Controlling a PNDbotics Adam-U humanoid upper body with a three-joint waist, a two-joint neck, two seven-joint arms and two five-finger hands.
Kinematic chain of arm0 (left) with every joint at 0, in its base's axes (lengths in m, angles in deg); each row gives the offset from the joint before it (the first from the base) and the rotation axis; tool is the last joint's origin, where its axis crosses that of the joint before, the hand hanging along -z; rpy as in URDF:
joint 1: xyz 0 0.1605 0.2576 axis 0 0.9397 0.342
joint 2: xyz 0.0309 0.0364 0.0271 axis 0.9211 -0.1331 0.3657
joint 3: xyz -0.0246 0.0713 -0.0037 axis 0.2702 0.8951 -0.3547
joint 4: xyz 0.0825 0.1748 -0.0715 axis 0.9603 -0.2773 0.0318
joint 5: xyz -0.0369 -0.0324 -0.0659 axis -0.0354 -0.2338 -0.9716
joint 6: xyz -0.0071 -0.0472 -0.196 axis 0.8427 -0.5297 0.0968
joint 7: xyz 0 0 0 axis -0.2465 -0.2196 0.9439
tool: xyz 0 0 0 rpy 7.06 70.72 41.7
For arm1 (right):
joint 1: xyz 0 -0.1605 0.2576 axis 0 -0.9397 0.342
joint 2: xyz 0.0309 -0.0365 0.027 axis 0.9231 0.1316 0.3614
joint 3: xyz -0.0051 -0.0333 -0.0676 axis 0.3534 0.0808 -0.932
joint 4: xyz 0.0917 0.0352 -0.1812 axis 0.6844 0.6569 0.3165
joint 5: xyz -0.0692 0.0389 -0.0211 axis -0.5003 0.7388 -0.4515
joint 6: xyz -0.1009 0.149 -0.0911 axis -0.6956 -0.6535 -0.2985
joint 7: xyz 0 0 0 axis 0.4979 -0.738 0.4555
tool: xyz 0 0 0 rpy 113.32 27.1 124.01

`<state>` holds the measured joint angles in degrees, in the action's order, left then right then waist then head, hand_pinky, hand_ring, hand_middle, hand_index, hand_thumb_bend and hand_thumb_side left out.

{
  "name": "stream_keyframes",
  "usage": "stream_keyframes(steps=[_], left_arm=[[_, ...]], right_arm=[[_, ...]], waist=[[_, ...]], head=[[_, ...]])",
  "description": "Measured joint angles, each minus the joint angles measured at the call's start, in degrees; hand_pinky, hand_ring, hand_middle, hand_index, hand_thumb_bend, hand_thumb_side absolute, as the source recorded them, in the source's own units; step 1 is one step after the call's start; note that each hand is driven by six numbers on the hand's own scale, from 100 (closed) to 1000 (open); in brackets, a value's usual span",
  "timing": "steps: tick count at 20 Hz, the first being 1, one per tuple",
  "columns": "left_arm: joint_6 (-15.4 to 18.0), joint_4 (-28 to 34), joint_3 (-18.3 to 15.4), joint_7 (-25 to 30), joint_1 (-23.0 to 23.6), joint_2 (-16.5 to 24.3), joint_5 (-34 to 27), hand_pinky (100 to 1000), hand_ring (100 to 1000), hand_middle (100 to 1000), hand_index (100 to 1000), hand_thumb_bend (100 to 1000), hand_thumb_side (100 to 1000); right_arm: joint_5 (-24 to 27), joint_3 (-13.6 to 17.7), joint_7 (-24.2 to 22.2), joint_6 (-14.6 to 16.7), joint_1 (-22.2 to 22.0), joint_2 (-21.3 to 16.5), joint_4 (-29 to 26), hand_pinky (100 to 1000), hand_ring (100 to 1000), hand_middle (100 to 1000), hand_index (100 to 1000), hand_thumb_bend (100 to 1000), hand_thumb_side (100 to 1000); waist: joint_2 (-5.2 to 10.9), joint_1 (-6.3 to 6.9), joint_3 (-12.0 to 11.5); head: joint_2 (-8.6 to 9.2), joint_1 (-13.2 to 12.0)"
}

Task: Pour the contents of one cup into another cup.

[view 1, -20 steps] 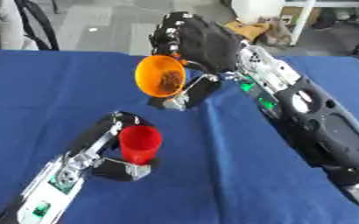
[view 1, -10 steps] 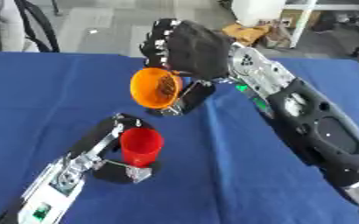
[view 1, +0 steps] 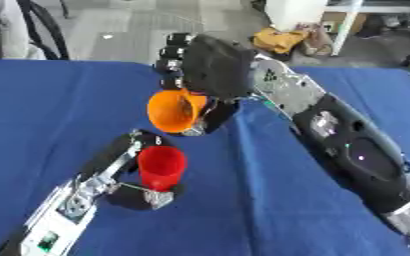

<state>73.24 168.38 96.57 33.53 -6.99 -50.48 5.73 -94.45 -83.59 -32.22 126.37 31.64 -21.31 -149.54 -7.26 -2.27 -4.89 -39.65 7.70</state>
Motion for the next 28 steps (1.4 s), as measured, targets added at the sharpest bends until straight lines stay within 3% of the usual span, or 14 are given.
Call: stream_keyframes(steps=[11,28], left_arm=[[-0.11,-0.06,-0.01,-0.06,-0.01,0.0,0.0,100,224,375,677,340,319],[-0.64,-0.74,-0.19,-0.67,-0.01,0.0,0.12,100,223,371,676,346,318]], right_arm=[[-8.56,0.04,6.85,-1.7,0.0,0.67,2.52,610,586,496,445,100,804],[-11.21,-0.73,10.27,-1.0,0.2,-0.92,0.84,619,605,507,440,100,770]], waist=[[0.0,-0.17,0.01],[0.23,-0.81,0.15]], head=[[0.01,-0.05],[0.48,-0.03]])
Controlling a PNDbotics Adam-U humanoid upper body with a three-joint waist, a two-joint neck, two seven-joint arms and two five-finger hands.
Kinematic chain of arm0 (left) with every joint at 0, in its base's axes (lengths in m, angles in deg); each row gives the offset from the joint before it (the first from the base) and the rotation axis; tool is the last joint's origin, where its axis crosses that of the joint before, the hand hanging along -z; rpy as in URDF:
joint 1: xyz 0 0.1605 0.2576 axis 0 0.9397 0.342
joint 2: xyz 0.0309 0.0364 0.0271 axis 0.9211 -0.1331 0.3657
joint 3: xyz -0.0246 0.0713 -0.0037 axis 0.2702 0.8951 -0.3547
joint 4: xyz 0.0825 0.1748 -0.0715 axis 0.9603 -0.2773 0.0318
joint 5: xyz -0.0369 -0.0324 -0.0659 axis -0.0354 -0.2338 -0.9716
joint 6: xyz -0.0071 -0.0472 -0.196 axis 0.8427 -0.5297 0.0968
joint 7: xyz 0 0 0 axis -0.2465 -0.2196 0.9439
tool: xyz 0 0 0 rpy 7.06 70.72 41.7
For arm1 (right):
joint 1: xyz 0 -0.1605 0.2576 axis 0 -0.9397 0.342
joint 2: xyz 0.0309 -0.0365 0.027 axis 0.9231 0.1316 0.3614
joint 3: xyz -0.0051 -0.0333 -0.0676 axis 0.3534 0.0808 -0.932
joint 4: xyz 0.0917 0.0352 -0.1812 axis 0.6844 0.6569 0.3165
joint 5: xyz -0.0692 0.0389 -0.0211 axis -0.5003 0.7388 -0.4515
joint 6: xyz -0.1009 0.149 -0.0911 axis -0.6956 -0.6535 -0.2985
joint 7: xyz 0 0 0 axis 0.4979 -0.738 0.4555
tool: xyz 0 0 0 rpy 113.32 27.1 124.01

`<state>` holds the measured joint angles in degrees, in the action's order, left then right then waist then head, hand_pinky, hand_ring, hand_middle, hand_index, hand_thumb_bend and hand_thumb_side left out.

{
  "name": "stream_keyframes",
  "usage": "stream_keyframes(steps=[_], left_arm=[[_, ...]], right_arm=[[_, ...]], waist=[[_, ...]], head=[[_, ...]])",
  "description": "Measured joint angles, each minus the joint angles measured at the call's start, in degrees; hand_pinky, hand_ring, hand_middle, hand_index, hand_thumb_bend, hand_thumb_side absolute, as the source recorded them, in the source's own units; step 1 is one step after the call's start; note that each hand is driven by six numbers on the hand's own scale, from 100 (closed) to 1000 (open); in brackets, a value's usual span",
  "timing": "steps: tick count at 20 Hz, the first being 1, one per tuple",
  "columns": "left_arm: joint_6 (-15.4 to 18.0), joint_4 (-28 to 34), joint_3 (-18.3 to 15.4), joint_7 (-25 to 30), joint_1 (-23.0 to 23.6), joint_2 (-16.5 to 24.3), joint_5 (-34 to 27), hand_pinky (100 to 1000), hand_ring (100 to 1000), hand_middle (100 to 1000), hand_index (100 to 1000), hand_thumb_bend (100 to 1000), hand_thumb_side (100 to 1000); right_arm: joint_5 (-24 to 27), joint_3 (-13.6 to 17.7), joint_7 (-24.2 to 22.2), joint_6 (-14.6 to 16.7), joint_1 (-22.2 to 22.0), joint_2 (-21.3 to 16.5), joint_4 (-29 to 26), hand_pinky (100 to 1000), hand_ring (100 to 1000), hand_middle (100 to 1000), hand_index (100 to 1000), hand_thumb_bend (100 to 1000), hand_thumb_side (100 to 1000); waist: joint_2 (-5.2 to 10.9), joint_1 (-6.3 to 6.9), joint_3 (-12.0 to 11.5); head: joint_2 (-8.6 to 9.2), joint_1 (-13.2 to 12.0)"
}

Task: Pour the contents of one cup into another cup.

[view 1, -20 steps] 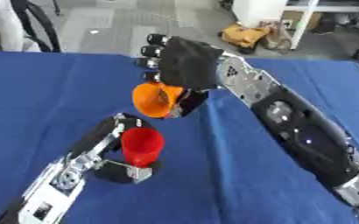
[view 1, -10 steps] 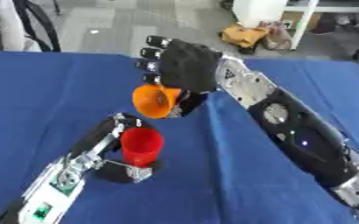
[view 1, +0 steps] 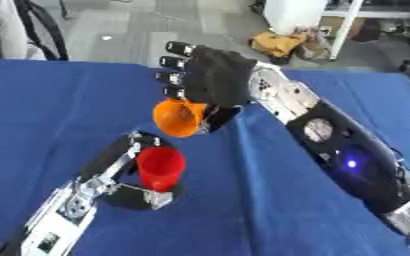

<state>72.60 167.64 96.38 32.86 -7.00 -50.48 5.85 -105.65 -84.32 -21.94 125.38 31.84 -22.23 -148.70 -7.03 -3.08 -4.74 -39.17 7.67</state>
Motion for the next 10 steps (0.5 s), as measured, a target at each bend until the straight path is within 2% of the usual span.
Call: stream_keyframes(steps=[10], left_arm=[[-0.26,-0.91,-0.54,-0.57,0.01,0.01,1.0,100,221,369,676,345,317]], right_arm=[[-0.09,-0.74,-0.05,0.29,0.71,-0.61,-2.55,626,602,502,439,100,753]], waist=[[0.46,-0.41,0.48]], head=[[0.0,-0.06]])
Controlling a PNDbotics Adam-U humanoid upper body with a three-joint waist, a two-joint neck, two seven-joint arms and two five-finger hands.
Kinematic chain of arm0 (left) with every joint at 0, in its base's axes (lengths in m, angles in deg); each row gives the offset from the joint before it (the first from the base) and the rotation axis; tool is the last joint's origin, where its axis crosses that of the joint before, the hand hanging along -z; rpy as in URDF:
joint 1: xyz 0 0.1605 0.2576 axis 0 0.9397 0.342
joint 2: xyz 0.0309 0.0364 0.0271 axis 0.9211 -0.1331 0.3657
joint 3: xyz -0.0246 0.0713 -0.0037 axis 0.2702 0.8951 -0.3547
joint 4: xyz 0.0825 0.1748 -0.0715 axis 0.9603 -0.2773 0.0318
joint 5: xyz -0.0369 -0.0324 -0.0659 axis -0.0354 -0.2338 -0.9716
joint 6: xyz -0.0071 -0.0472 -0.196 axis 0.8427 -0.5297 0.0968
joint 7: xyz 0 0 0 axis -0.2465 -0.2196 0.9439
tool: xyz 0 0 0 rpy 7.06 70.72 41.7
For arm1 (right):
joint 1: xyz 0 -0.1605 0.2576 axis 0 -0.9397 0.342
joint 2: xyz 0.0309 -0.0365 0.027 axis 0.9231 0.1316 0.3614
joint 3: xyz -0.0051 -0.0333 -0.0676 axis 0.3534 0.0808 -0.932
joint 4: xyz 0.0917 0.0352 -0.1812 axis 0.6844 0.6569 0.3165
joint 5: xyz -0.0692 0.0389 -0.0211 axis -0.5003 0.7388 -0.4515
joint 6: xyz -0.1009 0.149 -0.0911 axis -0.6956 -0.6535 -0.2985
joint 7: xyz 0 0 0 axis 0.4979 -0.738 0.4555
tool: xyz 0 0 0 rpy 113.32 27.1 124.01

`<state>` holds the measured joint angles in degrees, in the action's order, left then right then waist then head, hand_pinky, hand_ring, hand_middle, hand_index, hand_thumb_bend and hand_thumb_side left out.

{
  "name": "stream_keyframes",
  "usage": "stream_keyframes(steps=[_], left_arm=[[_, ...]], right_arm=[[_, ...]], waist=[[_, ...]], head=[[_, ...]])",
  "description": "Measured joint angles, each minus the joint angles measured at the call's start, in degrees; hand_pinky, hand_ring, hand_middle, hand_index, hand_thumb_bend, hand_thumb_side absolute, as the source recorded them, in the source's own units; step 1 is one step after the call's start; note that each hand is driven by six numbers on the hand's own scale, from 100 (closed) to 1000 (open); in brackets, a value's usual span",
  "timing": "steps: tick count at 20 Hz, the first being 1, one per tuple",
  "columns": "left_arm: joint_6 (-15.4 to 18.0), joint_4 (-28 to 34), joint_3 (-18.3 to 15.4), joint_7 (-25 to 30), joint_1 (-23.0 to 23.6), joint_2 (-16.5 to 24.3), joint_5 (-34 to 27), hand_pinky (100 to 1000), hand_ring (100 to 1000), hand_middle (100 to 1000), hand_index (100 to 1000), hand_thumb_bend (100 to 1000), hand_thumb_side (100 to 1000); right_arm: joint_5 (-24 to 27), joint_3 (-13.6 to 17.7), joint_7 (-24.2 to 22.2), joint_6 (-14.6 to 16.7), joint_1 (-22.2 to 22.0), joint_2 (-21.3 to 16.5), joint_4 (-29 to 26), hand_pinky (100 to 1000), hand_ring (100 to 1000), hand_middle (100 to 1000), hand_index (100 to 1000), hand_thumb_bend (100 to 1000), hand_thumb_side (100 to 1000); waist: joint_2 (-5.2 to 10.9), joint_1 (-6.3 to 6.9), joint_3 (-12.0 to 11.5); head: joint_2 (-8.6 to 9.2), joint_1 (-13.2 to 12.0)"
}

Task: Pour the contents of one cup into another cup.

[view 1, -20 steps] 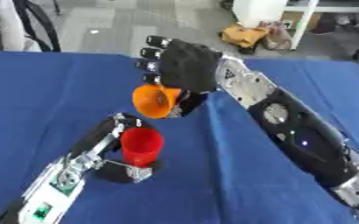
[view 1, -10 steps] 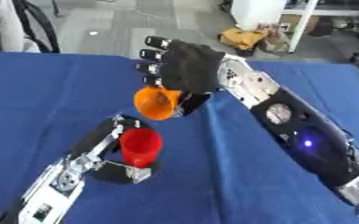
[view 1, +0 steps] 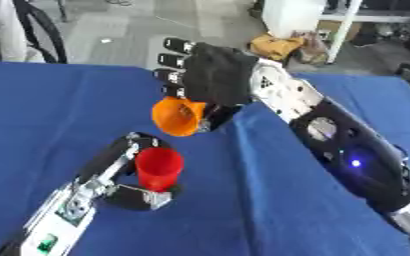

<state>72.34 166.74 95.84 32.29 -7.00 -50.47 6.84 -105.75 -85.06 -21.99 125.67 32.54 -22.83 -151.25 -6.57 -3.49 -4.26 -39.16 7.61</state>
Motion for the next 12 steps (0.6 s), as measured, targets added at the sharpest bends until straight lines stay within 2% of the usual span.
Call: stream_keyframes(steps=[12], left_arm=[[0.1,-0.52,-0.02,-0.3,0.0,-0.1,0.53,100,212,368,672,346,316]], right_arm=[[0.3,-1.46,-1.73,1.74,0.85,0.27,-1.66,629,594,496,429,100,730]], waist=[[0.26,-0.47,0.07]], head=[[0.0,-0.16]])
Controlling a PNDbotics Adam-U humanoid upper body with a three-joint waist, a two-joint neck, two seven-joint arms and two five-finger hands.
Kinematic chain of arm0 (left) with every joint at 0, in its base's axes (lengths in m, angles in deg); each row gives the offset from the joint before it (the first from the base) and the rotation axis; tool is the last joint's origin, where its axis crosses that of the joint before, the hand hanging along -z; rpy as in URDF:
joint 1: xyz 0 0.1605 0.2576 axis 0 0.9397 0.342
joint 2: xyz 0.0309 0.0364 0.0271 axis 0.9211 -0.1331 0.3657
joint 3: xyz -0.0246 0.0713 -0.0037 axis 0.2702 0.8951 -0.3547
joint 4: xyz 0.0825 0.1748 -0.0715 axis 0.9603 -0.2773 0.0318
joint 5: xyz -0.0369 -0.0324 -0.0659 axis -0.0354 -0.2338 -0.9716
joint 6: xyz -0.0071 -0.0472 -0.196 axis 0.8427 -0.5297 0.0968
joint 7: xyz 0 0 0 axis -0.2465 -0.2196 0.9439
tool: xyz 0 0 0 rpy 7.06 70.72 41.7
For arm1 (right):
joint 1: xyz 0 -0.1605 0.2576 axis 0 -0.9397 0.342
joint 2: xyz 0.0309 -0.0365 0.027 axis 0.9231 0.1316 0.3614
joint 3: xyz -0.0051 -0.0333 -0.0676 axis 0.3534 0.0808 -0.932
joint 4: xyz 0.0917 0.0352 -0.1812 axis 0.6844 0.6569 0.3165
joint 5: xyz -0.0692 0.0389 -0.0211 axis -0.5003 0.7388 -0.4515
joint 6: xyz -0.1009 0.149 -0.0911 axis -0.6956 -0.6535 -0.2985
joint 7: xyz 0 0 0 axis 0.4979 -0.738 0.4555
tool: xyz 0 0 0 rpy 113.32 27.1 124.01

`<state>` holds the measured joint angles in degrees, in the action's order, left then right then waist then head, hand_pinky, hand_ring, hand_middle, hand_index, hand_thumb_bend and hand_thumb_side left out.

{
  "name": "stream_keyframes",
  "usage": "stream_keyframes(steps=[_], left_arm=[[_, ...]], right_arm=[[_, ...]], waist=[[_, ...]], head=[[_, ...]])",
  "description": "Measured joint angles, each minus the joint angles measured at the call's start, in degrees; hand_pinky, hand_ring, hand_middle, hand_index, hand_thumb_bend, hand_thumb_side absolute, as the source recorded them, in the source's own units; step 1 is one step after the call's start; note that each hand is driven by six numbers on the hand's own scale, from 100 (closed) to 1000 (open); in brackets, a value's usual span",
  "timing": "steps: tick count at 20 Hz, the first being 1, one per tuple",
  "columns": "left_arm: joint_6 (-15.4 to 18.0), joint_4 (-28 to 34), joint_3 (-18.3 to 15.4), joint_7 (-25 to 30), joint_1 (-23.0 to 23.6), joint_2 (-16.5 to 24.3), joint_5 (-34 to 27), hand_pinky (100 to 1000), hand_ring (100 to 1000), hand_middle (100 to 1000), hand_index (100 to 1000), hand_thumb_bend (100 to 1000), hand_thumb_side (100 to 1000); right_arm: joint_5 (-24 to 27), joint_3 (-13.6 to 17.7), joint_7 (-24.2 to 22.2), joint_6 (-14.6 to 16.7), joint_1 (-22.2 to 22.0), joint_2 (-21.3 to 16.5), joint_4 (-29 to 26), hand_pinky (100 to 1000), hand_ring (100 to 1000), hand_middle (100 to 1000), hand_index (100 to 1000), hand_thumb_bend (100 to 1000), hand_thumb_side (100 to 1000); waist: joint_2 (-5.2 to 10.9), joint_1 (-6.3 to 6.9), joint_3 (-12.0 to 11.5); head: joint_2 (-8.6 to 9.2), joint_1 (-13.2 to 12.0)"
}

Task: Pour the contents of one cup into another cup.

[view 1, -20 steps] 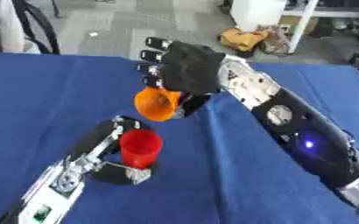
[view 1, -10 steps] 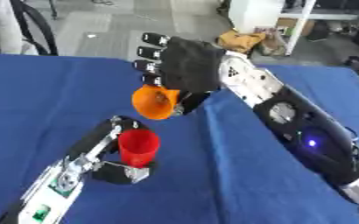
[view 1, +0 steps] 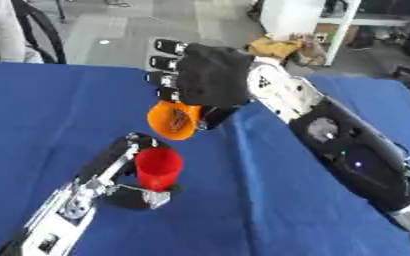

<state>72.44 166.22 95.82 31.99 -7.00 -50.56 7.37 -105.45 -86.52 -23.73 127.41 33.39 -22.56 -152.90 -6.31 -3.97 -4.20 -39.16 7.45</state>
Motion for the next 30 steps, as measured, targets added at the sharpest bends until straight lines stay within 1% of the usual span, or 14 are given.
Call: stream_keyframes(steps=[10,12,14,19,24,30], left_arm=[[-0.05,-0.01,0.02,-0.04,-0.02,-0.36,0.12,100,211,367,672,347,316],[-0.07,-0.01,0.02,-0.06,-0.03,-0.36,0.12,100,211,367,672,345,318],[-0.09,-0.01,0.02,-0.07,-0.04,-0.36,0.13,100,211,367,672,343,318],[-0.15,-0.01,0.03,-0.05,-0.1,-0.36,0.13,100,211,366,672,339,319],[-0.26,-0.01,0.03,-0.01,-0.15,-0.36,0.13,100,210,366,672,338,320],[-0.37,-0.01,0.04,-0.08,-0.28,-0.37,0.23,100,210,365,672,335,320]], right_arm=[[-0.04,-0.68,-0.62,0.78,0.6,0.7,-0.03,634,591,493,415,100,698],[-0.1,-0.71,-0.66,0.83,0.71,0.9,-0.03,634,592,494,409,100,685],[-0.43,-0.82,-0.65,0.79,0.78,0.92,-0.03,633,595,497,399,100,652],[-2.23,-0.94,-0.43,-0.14,0.93,0.95,0.2,633,593,494,387,100,607],[-3.9,-0.93,0.14,-0.9,0.94,1.0,1.17,633,593,491,381,100,586],[-4.71,-0.93,0.68,-1.24,0.96,1.12,1.44,633,594,488,371,100,534]], waist=[[0.12,-0.36,0.0],[0.13,-0.36,-0.01],[0.18,-0.36,-0.01],[0.28,-0.36,-0.01],[0.29,-0.33,-0.07],[0.31,-0.31,-0.15]], head=[[0.0,-0.03],[0.0,-0.03],[0.0,-0.03],[0.0,-0.03],[0.0,-0.03],[0.01,-0.03]])
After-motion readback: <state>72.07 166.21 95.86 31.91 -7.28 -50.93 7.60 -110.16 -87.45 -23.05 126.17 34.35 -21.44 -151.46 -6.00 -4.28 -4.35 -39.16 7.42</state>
